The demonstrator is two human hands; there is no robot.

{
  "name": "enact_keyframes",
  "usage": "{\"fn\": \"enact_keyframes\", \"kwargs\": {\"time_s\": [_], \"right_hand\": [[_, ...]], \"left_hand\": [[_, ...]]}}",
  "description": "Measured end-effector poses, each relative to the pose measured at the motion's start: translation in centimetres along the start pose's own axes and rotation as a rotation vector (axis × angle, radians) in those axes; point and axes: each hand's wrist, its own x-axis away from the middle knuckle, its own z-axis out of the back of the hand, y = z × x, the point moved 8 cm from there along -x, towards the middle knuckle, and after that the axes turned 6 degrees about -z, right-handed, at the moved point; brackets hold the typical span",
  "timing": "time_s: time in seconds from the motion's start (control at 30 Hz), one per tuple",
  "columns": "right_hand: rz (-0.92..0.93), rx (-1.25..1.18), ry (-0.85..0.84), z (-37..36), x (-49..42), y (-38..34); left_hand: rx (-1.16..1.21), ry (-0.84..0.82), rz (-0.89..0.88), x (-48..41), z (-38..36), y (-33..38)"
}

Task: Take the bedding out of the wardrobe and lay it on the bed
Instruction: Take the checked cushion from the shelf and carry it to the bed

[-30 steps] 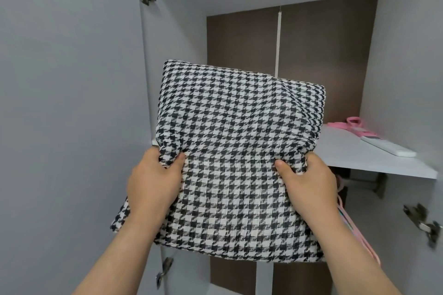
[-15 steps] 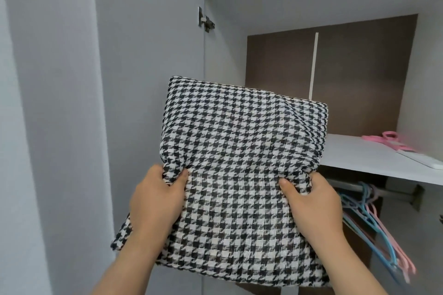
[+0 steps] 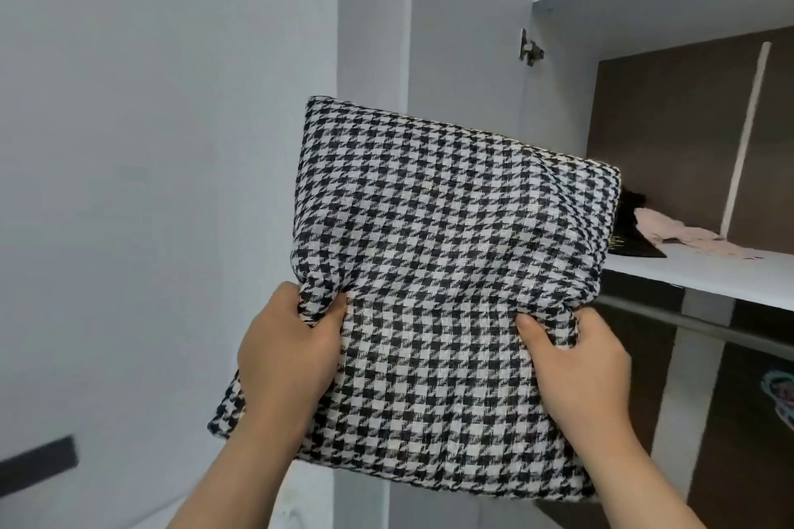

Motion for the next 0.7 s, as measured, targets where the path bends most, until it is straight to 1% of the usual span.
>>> {"fn": "enact_keyframes", "kwargs": {"time_s": [0.1, 0.23, 0.37, 0.57, 0.7], "right_hand": [[0.022, -0.084, -0.118, -3.5, 1.8, -1.6], [0.047, -0.131, -0.259, -7.4, 4.6, -4.2], [0.094, -0.182, -0.397, -10.9, 7.6, -6.1], [0.186, -0.311, -0.652, -16.4, 14.8, -11.3], [0.233, -0.384, -0.817, -20.2, 21.3, -15.1]], "left_hand": [[-0.081, 0.097, 0.019, 0.6, 5.0, -1.3], [-0.194, 0.22, 0.036, 2.1, 11.4, -2.4], [-0.305, 0.318, 0.091, 4.4, 17.2, -3.5], [-0.502, 0.478, 0.156, 9.2, 27.4, -4.9], [-0.573, 0.581, 0.229, 12.7, 34.8, -6.3]]}}
